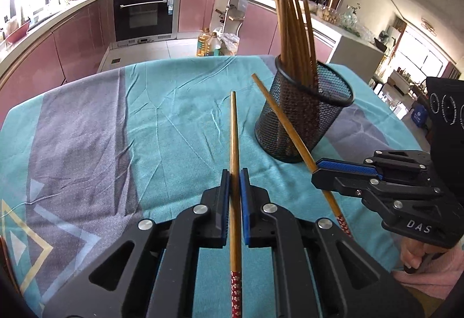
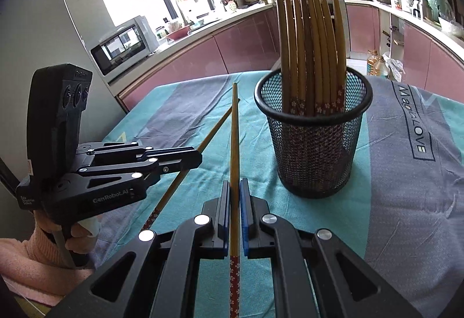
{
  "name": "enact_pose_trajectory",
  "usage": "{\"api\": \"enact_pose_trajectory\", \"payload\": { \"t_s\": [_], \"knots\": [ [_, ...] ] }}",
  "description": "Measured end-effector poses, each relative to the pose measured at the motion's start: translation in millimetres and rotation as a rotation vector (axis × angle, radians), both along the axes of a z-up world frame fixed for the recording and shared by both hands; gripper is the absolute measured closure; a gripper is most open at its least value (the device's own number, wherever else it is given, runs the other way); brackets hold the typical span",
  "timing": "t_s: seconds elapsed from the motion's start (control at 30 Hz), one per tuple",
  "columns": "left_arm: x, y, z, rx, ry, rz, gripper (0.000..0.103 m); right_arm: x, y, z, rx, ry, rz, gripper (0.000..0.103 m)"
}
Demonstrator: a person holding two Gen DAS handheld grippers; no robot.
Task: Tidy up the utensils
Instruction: 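Lift the chopstick upright over the mesh cup with the right tool while the left tool lifts its own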
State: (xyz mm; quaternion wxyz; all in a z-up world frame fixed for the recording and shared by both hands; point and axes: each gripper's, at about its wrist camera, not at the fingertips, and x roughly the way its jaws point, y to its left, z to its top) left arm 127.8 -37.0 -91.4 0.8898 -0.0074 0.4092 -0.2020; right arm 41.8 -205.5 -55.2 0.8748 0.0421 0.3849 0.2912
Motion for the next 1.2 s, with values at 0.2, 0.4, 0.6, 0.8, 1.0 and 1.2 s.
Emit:
{"api": "enact_pose_trajectory", "payload": {
  "t_s": [0.2,0.4,0.6,0.8,1.0,1.2],
  "knots": [
    [-11.9,10.0,18.6,-0.081,-0.014,-0.032,0.095,-6.9,-8.8,10.4,0.027,-0.025,-0.002,0.097],
    [-23.6,13.8,38.9,-0.136,-0.051,-0.057,0.095,-11.9,-15.6,20.1,0.057,-0.049,-0.004,0.097],
    [-34.6,12.7,55.9,-0.168,-0.079,-0.084,0.095,-11.6,-24.4,29.2,0.081,-0.072,0.001,0.097],
    [-39.5,9.4,68.6,-0.185,-0.1,-0.097,0.095,-13.8,-29.0,32.7,0.092,-0.089,-0.007,0.097],
    [-43.4,10.5,79.3,-0.202,-0.12,-0.108,0.095,-19.2,-37.1,38.7,0.106,-0.113,-0.019,0.097],
    [-42.9,5.5,86.9,-0.213,-0.132,-0.118,0.095,-22.0,-45.2,48.2,0.111,-0.147,-0.036,0.097]
  ]
}}
